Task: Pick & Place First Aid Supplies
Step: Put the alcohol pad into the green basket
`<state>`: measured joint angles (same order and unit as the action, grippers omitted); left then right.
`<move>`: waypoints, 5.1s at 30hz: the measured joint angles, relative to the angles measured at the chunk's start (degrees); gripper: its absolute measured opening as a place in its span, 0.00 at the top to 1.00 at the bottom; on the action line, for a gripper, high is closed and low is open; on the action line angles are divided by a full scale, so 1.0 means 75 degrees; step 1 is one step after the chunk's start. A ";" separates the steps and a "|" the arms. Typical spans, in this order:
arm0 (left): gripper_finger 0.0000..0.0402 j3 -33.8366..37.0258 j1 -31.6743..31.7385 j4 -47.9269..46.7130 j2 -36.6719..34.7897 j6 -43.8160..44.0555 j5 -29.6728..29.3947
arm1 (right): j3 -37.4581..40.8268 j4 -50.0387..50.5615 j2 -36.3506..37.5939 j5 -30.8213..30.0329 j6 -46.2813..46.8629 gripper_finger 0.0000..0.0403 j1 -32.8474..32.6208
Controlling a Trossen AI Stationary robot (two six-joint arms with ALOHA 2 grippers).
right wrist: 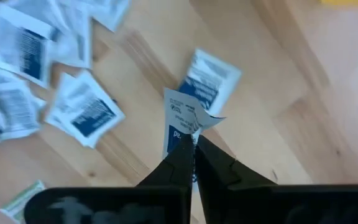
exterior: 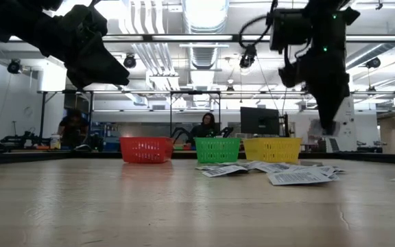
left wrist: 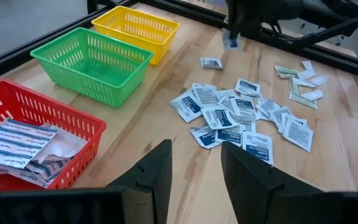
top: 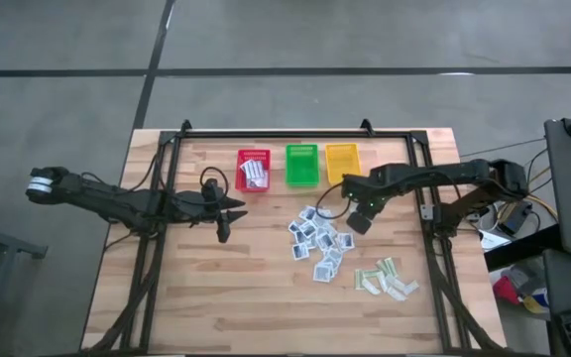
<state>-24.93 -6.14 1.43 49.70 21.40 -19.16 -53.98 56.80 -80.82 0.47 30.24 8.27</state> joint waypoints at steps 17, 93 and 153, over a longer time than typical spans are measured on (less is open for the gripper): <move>0.67 0.0000 0.0001 0.0044 0.0000 0.0007 0.0000 | -0.0131 -0.4611 0.0972 0.5854 -0.2555 0.98 0.0381; 0.67 0.0000 -0.0002 0.0149 -0.0001 0.0153 0.0029 | -0.5976 -0.0747 -0.5575 -0.0426 -0.4812 0.98 0.2067; 0.67 0.0000 0.0001 0.0160 -0.0001 0.0415 0.0055 | 0.0313 -0.1032 0.0460 0.2142 -0.0040 0.60 0.0823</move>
<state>-24.93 -6.13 2.63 49.69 24.51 -18.74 -51.63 49.06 -77.37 16.53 29.94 14.45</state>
